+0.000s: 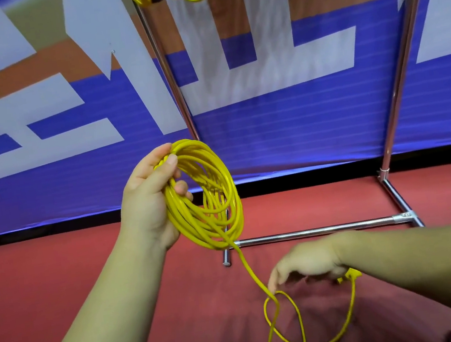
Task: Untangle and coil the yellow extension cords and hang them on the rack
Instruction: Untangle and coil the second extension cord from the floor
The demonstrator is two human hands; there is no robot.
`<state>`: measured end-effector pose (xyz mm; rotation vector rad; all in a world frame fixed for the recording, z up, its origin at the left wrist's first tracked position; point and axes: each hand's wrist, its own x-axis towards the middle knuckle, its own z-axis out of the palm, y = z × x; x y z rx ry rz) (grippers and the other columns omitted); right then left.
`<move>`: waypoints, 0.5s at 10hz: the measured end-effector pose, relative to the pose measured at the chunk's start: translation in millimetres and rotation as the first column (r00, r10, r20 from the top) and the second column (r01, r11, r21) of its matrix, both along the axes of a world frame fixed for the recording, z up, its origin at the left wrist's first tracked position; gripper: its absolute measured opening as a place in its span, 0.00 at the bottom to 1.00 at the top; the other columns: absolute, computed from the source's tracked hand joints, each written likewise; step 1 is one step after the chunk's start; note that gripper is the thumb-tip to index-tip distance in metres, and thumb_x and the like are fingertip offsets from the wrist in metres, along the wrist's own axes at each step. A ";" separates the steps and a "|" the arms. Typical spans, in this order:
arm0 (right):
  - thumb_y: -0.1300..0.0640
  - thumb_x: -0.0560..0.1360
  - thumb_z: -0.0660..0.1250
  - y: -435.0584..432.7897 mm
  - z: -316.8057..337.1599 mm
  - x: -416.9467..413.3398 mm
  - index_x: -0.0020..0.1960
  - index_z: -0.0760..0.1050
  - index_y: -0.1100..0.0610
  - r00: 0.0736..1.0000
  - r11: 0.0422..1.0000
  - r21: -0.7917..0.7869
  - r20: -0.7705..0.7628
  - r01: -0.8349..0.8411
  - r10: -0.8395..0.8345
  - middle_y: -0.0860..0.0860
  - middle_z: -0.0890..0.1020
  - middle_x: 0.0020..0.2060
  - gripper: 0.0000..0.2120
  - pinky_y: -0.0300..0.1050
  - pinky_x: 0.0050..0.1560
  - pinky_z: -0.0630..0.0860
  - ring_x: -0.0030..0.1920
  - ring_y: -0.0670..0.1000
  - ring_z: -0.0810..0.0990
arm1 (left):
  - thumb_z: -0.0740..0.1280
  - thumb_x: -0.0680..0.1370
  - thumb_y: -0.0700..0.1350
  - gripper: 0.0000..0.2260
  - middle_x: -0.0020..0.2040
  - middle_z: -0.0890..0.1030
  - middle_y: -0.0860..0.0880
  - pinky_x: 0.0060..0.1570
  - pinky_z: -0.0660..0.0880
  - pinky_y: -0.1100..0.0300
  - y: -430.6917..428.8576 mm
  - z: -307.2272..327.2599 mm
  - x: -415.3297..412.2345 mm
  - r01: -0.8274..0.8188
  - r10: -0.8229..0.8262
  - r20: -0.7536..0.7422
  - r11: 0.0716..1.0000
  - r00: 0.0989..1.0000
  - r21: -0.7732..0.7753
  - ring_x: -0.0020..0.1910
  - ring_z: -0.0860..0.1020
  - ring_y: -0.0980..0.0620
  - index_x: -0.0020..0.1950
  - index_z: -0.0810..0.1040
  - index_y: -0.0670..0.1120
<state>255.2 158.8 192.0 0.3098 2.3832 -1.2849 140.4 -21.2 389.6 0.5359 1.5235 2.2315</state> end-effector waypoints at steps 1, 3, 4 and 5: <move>0.54 0.75 0.72 -3.4 9.8 6.6 0.52 0.79 0.51 0.998 0.991 -0.122 0.021 -0.051 0.053 0.65 0.79 0.58 0.06 0.49 0.59 0.74 0.61 0.67 0.78 | 0.64 0.80 0.39 0.08 0.35 0.74 0.48 0.26 0.71 0.64 -2.9 -2.6 -7.9 -0.023 0.022 0.044 0.999 0.999 0.025 0.25 0.71 0.56 0.57 0.78 0.48; 0.62 0.80 0.65 0.1 23.9 22.9 0.44 0.74 0.53 0.994 0.942 -0.336 0.102 0.000 0.037 0.46 0.83 0.32 0.08 0.32 0.37 0.75 0.36 0.46 0.82 | 0.64 0.80 0.39 0.09 0.35 0.74 0.48 0.25 0.72 0.63 -5.8 -8.7 -16.8 -0.025 0.022 0.078 0.999 0.997 0.035 0.25 0.71 0.56 0.59 0.77 0.47; 0.61 0.79 0.66 12.1 35.8 19.4 0.43 0.75 0.55 0.983 0.899 -0.399 0.057 0.181 -0.173 0.48 0.80 0.28 0.07 0.37 0.30 0.71 0.28 0.45 0.78 | 0.65 0.79 0.37 0.09 0.33 0.77 0.47 0.26 0.72 0.63 -5.2 -14.3 -10.3 0.018 -0.018 0.001 0.997 1.000 -0.070 0.24 0.72 0.54 0.56 0.80 0.45; 0.59 0.77 0.70 27.9 68.7 12.6 0.42 0.77 0.55 0.911 0.847 -0.402 -0.069 0.347 -0.406 0.49 0.76 0.27 0.05 0.35 0.27 0.64 0.25 0.45 0.71 | 0.68 0.78 0.36 0.08 0.34 0.76 0.41 0.27 0.74 0.59 0.4 -27.4 -1.4 0.063 -0.084 -0.072 0.964 0.994 -0.256 0.24 0.72 0.51 0.55 0.82 0.44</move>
